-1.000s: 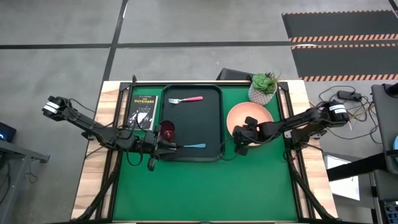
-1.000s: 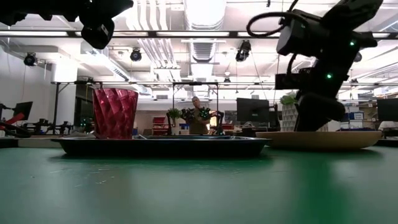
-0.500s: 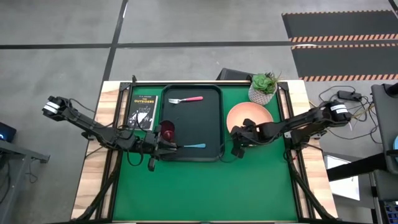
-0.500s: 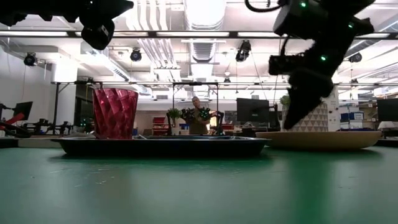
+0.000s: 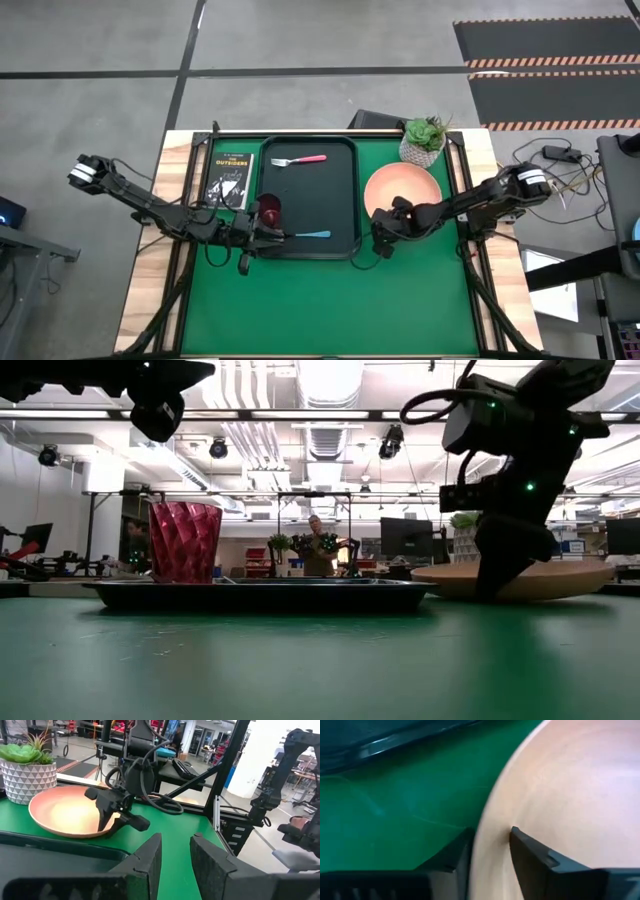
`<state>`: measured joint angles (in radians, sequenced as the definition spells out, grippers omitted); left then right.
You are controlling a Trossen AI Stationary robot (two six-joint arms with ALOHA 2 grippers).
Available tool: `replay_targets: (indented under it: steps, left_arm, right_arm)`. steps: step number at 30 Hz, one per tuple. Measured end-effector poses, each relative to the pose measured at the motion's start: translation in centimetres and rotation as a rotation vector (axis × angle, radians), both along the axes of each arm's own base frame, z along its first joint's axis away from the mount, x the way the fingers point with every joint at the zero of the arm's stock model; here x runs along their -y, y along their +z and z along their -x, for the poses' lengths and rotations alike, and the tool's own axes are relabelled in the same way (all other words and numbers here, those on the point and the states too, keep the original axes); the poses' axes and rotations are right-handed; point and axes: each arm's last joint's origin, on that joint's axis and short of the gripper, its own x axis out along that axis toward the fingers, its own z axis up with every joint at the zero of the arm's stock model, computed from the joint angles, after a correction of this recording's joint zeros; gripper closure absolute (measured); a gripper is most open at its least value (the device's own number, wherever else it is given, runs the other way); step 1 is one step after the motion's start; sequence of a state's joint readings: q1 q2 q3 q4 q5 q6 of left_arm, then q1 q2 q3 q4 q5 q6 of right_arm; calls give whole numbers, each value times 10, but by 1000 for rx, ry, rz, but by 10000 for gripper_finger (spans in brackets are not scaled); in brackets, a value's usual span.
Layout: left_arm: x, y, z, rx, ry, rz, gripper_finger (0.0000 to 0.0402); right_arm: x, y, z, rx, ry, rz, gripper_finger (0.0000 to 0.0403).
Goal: Pick and place plate/cup/fork/spoon on tray
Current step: Put the orange plate on the center of the black serving tray
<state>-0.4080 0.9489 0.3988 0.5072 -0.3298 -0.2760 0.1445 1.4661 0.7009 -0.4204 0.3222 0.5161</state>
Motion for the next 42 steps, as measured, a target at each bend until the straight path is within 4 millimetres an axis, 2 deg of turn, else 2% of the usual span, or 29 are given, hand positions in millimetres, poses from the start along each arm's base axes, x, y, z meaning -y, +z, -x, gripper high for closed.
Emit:
replay_targets:
  steps: [6, 9, 30, 42]
  left_arm:
    - [0, 0, 0, 0, 0, -1, 318]
    - [0, 0, 0, 0, 0, 0, 318]
    - [1, -2, -2, -12, 0, -5, 318]
    - [1, -2, -2, -12, 0, -4, 318]
  right_arm:
    - [-2, -2, -1, -8, 11, 26, 361]
    - [-5, 1, 1, 1, 28, 33, 385]
    - [-21, 24, 2, 8, 86, 60, 391]
    - [-33, 66, -18, 32, 216, 146, 392]
